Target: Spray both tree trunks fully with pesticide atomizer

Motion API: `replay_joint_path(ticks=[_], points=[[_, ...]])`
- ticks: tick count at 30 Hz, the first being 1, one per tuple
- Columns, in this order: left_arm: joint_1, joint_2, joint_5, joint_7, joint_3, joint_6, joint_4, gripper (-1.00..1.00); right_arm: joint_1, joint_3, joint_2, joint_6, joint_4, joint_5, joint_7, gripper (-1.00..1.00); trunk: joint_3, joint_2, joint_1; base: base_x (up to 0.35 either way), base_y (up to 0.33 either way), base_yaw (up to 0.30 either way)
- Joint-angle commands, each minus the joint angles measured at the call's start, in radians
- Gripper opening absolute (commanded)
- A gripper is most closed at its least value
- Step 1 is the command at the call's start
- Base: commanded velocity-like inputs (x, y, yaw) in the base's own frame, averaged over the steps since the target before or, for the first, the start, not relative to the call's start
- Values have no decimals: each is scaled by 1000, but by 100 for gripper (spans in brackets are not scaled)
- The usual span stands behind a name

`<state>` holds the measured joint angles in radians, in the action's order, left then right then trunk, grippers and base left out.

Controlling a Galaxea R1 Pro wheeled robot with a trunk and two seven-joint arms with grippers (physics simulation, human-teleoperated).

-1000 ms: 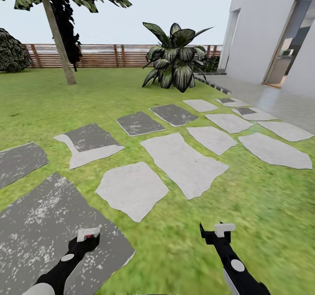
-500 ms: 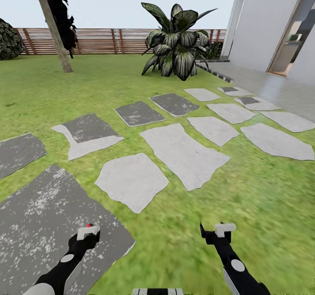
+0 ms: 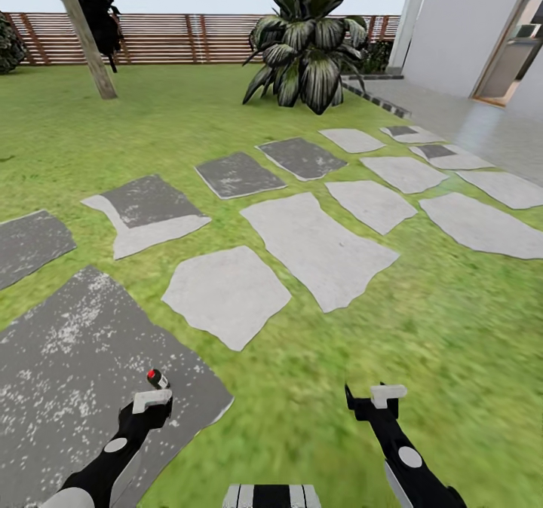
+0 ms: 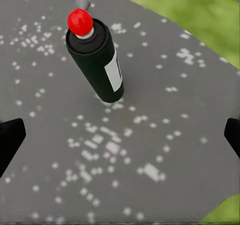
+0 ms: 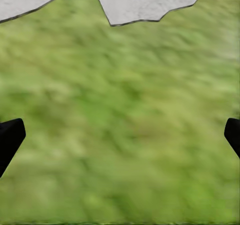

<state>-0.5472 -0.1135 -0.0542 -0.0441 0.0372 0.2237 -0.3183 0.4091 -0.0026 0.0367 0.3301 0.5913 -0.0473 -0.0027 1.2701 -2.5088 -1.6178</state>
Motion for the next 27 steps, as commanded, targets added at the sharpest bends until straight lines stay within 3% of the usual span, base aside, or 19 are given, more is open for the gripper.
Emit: replay_joint_path(ticks=[1, 14, 21, 27], points=[[0, 0, -6, 0, 0, 3, 1, 100, 0, 0, 0, 3, -1, -5, 0, 100, 6, -1, 0, 0, 0, 0], [0, -1, -4, -2, 0, 6, 1, 100, 0, 1, 0, 3, -1, -5, 0, 100, 76, -4, -6, 0, 0, 0], [0, -3, -4, -2, 0, 71, 1, 100, 0, 1, 0, 3, -1, -5, 0, 100, 109, -5, -9, 0, 0, 0], [0, -4, -5, -2, 1, 87, 0, 100, 0, 1, 0, 3, -2, -5, 0, 100, 133, -7, -12, 0, 0, 0]])
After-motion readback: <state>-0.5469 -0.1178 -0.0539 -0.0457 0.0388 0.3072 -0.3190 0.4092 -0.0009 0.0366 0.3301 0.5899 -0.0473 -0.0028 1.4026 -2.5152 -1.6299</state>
